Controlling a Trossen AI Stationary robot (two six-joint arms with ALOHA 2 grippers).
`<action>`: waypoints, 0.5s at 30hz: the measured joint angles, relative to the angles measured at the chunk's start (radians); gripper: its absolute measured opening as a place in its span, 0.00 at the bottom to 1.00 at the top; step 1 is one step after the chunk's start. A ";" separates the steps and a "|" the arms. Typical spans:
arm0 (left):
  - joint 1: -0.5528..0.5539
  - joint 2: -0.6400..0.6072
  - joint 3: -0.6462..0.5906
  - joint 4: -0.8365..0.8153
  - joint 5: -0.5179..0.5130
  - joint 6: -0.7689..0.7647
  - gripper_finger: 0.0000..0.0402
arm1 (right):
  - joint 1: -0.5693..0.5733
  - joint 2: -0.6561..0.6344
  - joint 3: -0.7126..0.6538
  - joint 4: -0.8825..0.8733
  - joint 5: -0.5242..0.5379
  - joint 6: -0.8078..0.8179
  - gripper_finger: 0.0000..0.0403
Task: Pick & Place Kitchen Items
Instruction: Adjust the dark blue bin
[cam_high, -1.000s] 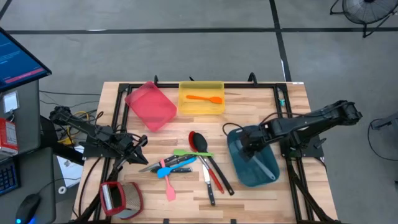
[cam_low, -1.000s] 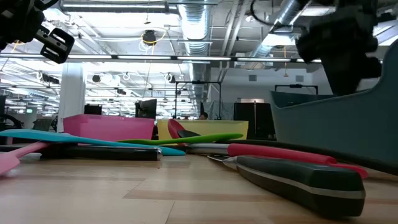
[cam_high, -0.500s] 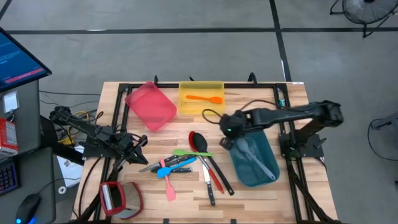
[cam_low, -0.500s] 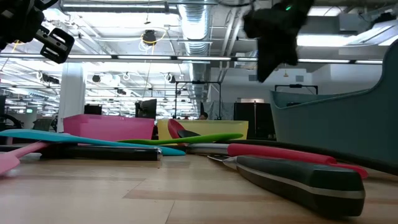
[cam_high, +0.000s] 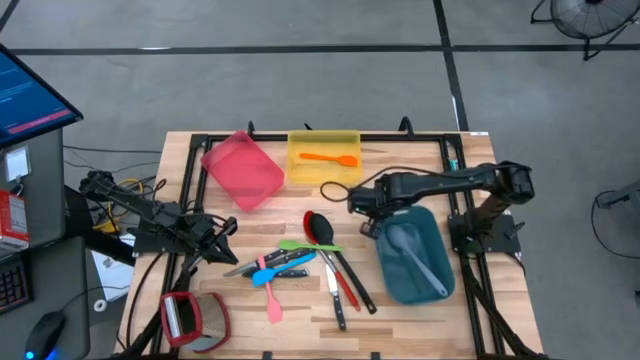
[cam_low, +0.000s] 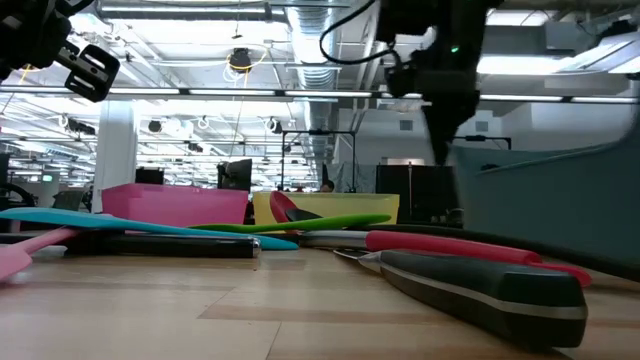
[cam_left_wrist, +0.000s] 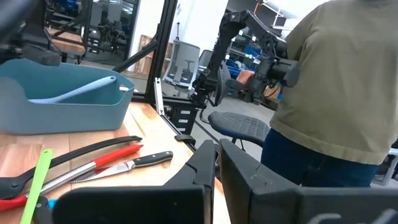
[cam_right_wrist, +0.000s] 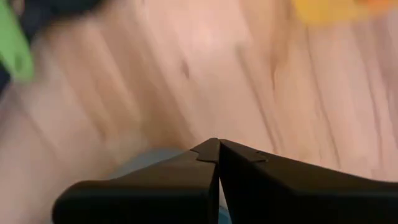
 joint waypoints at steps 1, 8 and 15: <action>0.000 0.000 0.000 0.001 0.000 0.000 0.02 | 0.010 -0.006 -0.001 -0.025 0.000 0.011 0.01; 0.000 0.008 0.000 0.008 0.000 0.000 0.02 | 0.083 -0.030 -0.002 -0.187 0.004 0.113 0.01; 0.000 0.019 0.000 0.011 0.000 0.000 0.02 | 0.143 -0.038 -0.003 -0.320 0.004 0.212 0.00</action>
